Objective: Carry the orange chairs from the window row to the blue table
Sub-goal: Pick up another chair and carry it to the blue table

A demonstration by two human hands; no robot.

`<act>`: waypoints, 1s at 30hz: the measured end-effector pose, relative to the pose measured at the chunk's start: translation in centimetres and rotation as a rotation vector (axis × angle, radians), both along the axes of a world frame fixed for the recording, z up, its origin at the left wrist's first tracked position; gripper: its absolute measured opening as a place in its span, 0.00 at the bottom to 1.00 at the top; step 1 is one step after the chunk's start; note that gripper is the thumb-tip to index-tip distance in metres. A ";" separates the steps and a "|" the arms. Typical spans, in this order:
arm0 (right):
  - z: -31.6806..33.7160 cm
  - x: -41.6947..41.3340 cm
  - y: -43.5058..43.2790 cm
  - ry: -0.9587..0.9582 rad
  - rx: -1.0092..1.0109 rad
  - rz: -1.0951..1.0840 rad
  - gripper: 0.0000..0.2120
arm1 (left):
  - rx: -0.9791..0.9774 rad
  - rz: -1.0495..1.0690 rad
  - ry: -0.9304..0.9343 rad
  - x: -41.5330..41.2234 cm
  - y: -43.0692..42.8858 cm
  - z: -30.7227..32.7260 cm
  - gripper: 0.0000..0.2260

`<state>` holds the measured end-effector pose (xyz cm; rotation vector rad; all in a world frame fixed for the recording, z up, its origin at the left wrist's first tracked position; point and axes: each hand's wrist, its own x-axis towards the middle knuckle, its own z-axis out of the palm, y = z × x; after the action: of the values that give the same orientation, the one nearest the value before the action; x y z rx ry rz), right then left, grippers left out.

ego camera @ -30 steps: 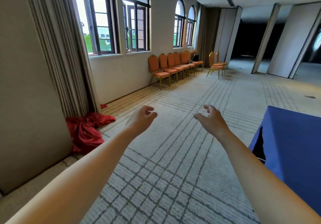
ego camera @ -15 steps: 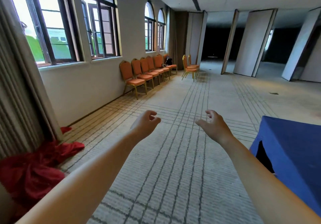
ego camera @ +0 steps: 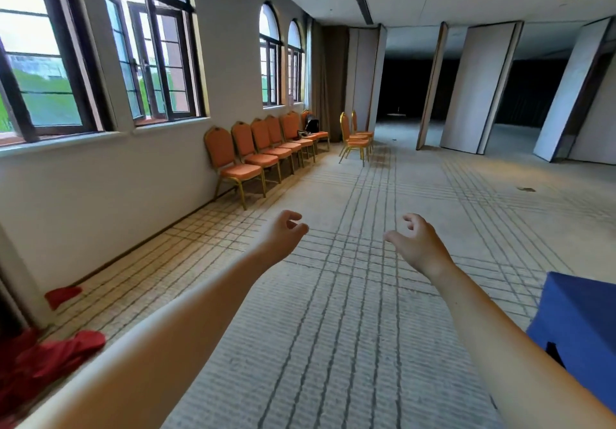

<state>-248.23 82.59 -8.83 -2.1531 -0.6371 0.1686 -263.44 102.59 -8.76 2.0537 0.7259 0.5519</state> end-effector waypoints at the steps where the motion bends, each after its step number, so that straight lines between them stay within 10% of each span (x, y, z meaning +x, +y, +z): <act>1: 0.2 2.0 1.4 0.003 -0.007 0.001 0.32 | -0.021 -0.006 -0.005 2.2 1.2 0.1 0.18; 30: -3.1 69.4 45.6 0.023 -0.003 -0.066 0.33 | -0.009 -0.065 0.085 71.7 49.2 -3.0 0.20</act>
<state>-178.80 128.22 -11.97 -2.1685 -0.5519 0.1586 -191.79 151.81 -11.73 2.0949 0.7073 0.4267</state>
